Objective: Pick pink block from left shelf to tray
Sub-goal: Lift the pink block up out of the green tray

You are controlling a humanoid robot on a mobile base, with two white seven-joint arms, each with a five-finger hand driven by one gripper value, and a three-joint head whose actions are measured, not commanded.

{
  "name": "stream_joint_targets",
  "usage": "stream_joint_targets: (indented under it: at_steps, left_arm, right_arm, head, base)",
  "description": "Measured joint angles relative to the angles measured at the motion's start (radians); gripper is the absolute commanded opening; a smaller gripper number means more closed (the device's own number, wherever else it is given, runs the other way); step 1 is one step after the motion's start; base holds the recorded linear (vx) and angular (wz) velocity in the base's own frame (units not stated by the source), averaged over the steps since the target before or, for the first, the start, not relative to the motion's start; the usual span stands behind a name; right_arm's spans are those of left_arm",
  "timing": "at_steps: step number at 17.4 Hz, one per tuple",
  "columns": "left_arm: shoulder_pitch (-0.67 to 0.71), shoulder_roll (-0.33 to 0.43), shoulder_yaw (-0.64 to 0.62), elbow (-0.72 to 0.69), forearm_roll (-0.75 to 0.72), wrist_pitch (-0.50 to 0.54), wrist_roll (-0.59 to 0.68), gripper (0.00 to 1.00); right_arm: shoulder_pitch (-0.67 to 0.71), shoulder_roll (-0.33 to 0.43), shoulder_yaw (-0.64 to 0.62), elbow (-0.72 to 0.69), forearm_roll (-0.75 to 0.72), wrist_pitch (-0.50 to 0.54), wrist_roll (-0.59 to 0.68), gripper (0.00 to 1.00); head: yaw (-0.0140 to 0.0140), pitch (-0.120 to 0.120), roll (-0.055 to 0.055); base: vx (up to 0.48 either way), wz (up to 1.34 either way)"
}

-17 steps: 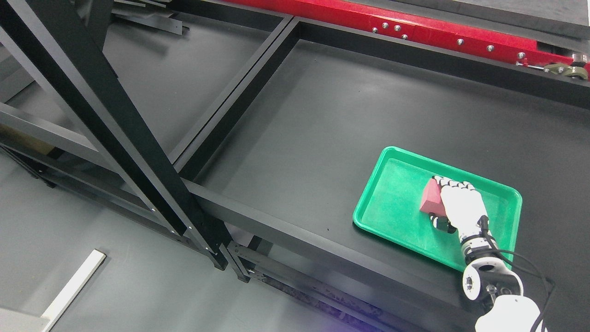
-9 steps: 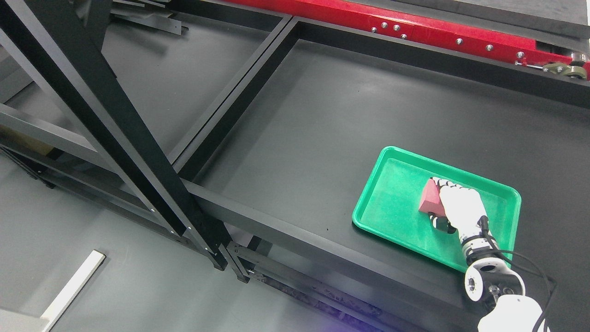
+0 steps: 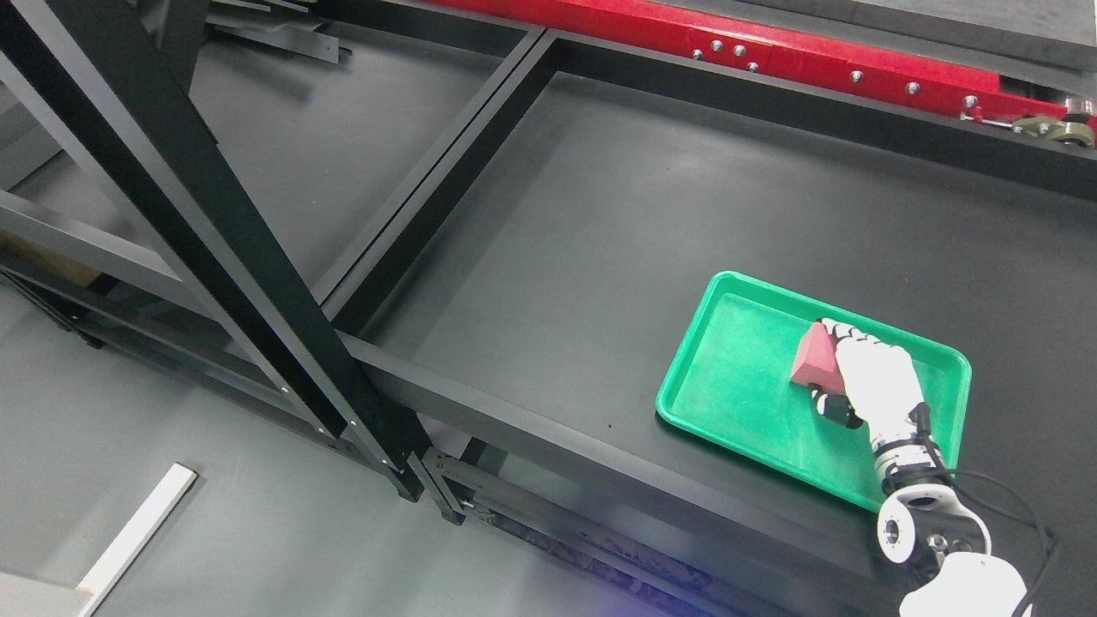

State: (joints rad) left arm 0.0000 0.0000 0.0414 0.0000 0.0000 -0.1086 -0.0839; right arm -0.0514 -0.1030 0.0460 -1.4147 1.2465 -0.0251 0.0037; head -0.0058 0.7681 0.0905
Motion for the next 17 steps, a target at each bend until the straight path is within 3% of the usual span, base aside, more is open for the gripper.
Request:
stream_joint_targets:
  at_steps: [9, 17]
  left_arm:
    - [0.0, 0.0, 0.0, 0.0, 0.0, -0.001, 0.0, 1.0]
    - [0.0, 0.0, 0.0, 0.0, 0.0, -0.004, 0.0, 1.0]
  right_arm:
    - [0.038, 0.001, -0.059, -0.089, -0.092, -0.084, -0.258, 0.02]
    - [0.083, 0.013, -0.103, -0.182, -0.139, -0.092, -0.445, 0.02]
  head:
    - [0.0, 0.0, 0.0]
    - [0.0, 0.0, 0.0]
  base:
    - [0.0, 0.0]
    - [-0.034, 0.03]
